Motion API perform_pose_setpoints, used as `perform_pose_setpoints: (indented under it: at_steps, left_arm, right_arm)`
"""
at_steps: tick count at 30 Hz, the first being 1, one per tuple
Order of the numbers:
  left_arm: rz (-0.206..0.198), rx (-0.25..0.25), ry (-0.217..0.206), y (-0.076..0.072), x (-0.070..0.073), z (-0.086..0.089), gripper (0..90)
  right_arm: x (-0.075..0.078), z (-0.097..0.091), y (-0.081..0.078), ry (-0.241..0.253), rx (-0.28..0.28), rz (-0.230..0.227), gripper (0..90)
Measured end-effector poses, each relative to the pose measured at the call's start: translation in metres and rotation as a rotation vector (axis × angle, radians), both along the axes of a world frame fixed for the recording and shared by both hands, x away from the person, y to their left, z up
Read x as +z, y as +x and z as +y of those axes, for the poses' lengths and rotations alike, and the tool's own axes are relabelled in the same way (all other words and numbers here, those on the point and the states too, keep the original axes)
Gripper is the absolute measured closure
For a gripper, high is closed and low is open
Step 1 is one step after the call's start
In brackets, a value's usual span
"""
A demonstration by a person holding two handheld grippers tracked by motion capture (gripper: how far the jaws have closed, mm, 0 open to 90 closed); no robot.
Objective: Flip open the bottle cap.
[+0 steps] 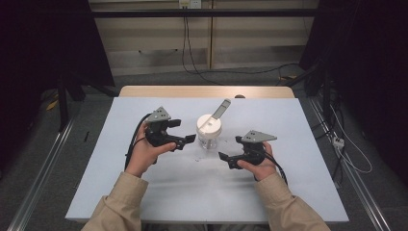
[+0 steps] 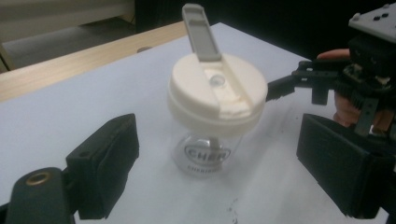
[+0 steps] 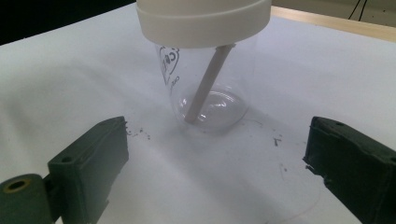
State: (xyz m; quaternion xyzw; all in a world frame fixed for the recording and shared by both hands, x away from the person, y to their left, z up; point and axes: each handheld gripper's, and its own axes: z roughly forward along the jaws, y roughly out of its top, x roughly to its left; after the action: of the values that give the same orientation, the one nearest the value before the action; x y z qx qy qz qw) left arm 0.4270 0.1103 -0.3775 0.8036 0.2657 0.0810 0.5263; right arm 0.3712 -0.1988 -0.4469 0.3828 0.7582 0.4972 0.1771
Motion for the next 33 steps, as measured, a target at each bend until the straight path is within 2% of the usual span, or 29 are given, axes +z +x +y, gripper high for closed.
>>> perform_pose_setpoints:
  at_steps: [5,14,17,33]
  left_arm:
    - [0.012,0.015,0.001,-0.006,-0.014,0.018,12.1]
    - [0.035,0.031,0.021,-0.016,-0.030,0.040,10.7]
    - [0.042,0.041,0.010,-0.018,-0.034,0.046,10.5]
    - [0.036,0.060,0.037,-0.035,-0.046,0.075,9.9]
  right_arm:
    - [0.001,-0.004,-0.003,-0.001,-0.006,-0.002,6.1]
    - [0.001,-0.010,-0.009,-0.007,-0.008,-0.004,6.3]
    - [0.001,-0.013,-0.012,-0.010,-0.010,-0.004,6.3]
    - [-0.001,-0.027,-0.025,-0.017,-0.029,-0.002,6.6]
